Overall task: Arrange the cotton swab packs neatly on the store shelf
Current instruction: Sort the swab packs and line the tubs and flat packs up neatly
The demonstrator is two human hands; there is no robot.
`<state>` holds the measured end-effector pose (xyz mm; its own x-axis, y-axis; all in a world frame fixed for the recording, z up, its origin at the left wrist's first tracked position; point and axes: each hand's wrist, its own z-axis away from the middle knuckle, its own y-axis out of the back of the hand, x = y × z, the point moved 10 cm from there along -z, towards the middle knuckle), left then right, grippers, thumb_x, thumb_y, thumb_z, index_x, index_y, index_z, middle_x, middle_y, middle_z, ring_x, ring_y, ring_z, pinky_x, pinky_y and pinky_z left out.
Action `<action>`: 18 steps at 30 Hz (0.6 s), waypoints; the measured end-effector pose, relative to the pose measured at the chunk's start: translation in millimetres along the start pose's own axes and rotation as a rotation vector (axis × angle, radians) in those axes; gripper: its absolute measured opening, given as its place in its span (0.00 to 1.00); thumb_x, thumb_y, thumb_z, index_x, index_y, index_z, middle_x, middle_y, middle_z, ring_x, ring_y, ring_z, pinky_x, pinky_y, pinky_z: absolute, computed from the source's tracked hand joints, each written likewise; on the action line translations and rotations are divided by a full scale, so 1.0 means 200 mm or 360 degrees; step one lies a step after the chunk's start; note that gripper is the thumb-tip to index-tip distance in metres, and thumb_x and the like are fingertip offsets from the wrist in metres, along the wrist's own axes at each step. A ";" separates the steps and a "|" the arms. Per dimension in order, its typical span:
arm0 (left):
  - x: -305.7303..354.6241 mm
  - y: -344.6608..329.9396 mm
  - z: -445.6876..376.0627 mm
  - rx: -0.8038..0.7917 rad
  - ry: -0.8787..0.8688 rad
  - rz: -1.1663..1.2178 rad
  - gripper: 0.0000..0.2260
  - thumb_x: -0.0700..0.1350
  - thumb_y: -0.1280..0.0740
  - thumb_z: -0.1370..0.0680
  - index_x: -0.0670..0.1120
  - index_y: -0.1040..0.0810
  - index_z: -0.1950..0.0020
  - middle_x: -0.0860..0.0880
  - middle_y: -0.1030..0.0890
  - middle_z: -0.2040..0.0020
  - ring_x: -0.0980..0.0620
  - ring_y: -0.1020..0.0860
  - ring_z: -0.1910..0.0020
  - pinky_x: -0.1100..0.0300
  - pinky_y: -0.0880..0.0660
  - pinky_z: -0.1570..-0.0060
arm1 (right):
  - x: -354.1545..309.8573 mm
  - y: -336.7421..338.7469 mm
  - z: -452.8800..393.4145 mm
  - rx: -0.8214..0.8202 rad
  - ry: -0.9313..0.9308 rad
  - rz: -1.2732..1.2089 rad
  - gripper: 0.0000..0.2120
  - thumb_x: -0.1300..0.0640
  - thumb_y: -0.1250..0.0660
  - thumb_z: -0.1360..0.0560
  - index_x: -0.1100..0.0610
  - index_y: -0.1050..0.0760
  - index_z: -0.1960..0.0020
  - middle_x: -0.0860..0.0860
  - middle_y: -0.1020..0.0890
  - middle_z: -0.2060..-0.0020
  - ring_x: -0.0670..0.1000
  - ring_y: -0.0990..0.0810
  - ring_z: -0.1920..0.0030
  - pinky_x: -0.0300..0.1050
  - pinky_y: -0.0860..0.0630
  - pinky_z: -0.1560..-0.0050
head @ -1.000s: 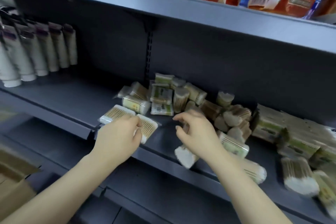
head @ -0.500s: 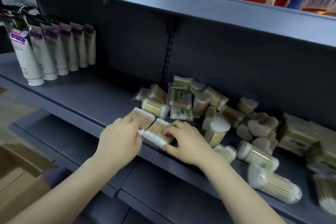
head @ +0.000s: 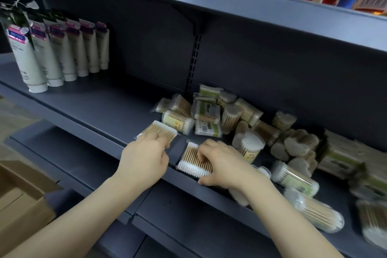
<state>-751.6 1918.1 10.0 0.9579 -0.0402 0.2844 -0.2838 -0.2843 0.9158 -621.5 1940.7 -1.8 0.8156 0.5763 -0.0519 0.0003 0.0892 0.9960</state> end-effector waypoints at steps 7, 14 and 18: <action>0.03 0.00 0.03 0.0025 -0.0049 -0.0013 0.13 0.45 0.44 0.22 0.54 0.27 0.39 0.55 0.26 0.44 0.54 0.28 0.45 0.62 0.30 0.58 | -0.01 0.02 0.04 -0.0034 -0.0022 -0.0043 0.23 0.54 0.31 0.33 0.52 0.34 0.41 0.49 0.28 0.47 0.51 0.28 0.48 0.46 0.29 0.52; 0.07 0.03 0.05 0.0038 -0.0065 -0.0008 0.13 0.45 0.44 0.21 0.53 0.27 0.39 0.55 0.26 0.44 0.53 0.28 0.45 0.62 0.35 0.60 | 0.03 0.10 0.06 0.0036 -0.0081 -0.0144 0.18 0.58 0.34 0.30 0.52 0.31 0.41 0.50 0.25 0.46 0.50 0.26 0.48 0.43 0.28 0.51; 0.11 0.04 0.05 0.0050 -0.0093 0.0007 0.12 0.46 0.44 0.21 0.53 0.28 0.39 0.55 0.26 0.44 0.54 0.28 0.45 0.62 0.35 0.60 | 0.06 0.17 0.08 0.0211 -0.0105 -0.0174 0.20 0.64 0.40 0.29 0.53 0.31 0.37 0.50 0.26 0.41 0.51 0.27 0.43 0.42 0.29 0.48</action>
<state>-731.5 1904.9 21.3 0.9578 -0.0971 0.2705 -0.2874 -0.3139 0.9049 -602.4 1938.1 32.8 0.8427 0.5141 -0.1597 0.1636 0.0381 0.9858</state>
